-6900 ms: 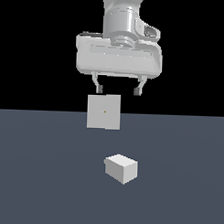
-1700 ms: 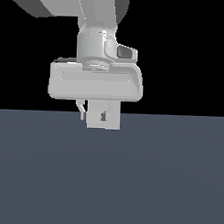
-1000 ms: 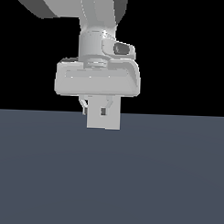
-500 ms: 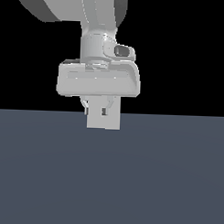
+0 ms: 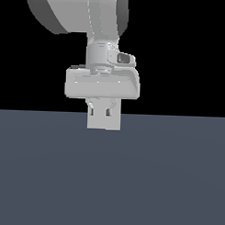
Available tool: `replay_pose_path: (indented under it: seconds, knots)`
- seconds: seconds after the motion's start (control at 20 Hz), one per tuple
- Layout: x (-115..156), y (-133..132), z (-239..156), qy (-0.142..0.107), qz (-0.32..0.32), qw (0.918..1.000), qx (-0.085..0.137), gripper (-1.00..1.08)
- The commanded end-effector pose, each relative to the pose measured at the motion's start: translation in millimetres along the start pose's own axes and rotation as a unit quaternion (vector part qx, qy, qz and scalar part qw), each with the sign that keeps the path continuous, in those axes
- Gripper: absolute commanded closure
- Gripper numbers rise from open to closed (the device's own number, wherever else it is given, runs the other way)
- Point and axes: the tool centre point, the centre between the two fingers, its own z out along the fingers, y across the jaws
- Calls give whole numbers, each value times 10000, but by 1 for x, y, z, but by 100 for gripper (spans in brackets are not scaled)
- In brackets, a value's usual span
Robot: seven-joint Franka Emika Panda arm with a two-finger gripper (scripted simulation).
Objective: Plug the charger into the wall socket.
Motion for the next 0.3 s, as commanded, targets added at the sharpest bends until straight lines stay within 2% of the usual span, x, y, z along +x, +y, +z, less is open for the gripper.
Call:
replay_pose_path:
  seconds: [0.0,0.25]
  knots:
    - [6,0,0,1,-1,10000,1,108]
    - [10,0,0,1,1,10000,0,108]
